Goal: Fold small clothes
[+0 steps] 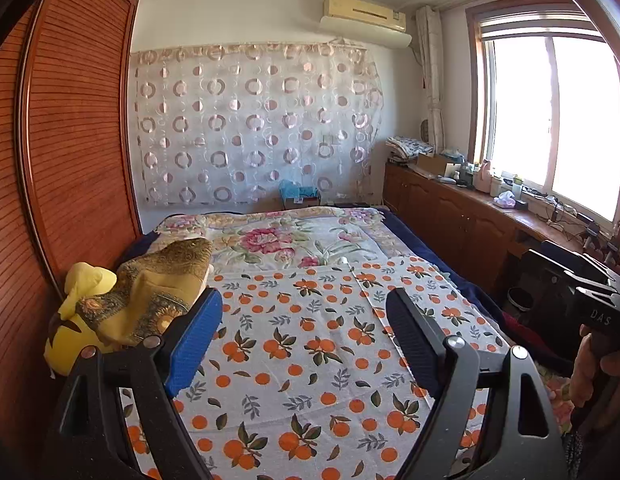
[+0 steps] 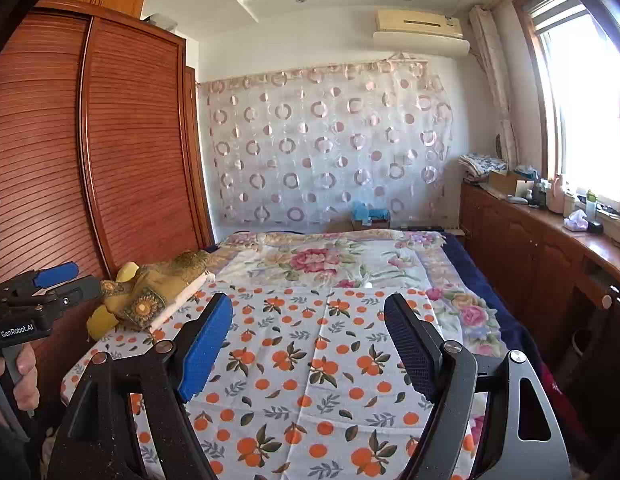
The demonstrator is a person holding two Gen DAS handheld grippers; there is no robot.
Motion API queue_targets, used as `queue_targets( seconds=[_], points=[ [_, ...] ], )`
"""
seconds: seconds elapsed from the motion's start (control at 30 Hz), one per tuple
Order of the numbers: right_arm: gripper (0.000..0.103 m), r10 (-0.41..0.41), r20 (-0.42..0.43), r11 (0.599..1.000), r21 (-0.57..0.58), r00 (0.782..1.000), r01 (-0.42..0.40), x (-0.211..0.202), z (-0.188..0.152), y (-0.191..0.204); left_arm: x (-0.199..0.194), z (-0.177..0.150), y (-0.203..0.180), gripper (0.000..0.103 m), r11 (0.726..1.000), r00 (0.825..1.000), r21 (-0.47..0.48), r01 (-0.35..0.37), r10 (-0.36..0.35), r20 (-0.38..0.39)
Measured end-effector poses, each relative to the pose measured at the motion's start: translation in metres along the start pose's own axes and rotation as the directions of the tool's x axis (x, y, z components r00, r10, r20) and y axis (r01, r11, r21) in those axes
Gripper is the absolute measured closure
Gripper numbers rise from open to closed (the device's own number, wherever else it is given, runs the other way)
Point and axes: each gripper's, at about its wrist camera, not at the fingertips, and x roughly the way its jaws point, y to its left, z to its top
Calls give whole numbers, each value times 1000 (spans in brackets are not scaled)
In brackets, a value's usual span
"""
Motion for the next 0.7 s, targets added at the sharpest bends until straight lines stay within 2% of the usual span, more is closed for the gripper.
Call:
queue_targets(
  seconds=[0.23,0.7],
  points=[
    [23,1,4,1000,12,1000,-1,6,-13,4,-3,-1,5,19,999,999,7,-37,37,12],
    [23,-4,-8,1000,5,1000,4,10,-7,-6,2,-4,11,19,999,999,-5,-38,38,-2]
  ],
)
